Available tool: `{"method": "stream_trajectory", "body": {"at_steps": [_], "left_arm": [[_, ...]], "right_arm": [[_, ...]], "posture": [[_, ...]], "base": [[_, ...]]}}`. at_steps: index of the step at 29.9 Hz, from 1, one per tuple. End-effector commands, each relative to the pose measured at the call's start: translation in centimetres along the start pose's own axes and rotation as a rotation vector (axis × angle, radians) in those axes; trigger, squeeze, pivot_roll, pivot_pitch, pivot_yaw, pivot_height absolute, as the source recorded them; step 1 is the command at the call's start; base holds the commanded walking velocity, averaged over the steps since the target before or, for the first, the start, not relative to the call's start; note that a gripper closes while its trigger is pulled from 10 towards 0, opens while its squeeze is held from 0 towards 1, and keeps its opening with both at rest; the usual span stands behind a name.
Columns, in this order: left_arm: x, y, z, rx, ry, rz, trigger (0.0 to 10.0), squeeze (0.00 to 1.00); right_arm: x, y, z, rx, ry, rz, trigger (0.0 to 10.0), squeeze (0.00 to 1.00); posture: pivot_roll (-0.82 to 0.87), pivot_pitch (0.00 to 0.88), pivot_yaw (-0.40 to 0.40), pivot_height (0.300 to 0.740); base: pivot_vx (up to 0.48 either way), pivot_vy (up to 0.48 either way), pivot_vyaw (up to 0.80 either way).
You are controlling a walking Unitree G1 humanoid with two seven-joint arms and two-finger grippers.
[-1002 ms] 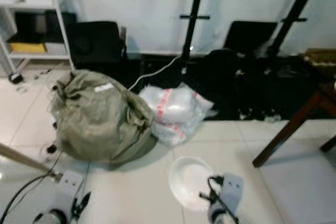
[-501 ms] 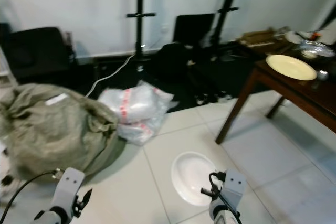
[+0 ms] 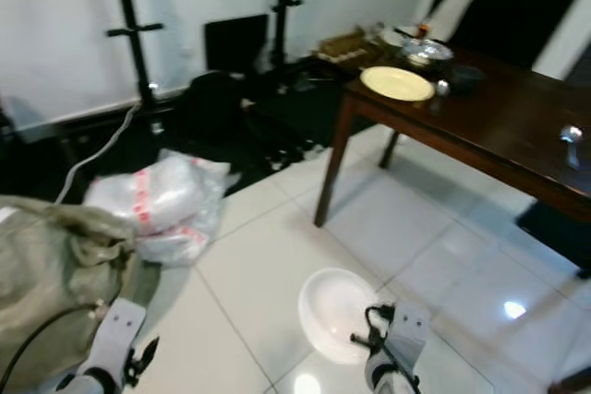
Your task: Setting the table
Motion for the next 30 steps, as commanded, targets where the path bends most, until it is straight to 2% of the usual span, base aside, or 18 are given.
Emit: {"method": "stream_trajectory", "body": {"at_steps": [1,19,30], "left_arm": [[-0.1,-0.1,-0.5,-0.002,-0.016,0.006,10.0,0.0],[-0.1,-0.2,-0.6,-0.002,-0.017,0.008,10.0,0.0],[-0.4,0.9,-0.6,0.002,-0.017,-0.027,10.0,0.0]], "right_arm": [[0.2,-0.2,-0.7,-0.004,-0.022,0.007,10.0,0.0],[0.2,-0.3,-0.7,-0.002,-0.023,0.009,10.0,0.0],[0.2,-0.1,-0.8,-0.009,-0.026,-0.002,10.0,0.0]], "posture": [[-0.02,0.0,0.064,0.74],[-0.02,0.0,0.062,0.74],[-0.03,0.0,0.066,0.74]], "base": [[0.0,0.0,-0.79],[0.0,0.0,-0.79],[0.0,0.0,-0.79]]}}
Point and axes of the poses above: a point about 5 cm out from each wrist's last joint towards the gripper, its own x axis pointing back from the gripper into the wrist, its own y axis along the axis of the wrist's last joint, z = x × y, the point moved 2 cm from there along -x, pointing out of the wrist towards the gripper, and after that the axes turned 5 degrees about -x, right-handed, at the moved point
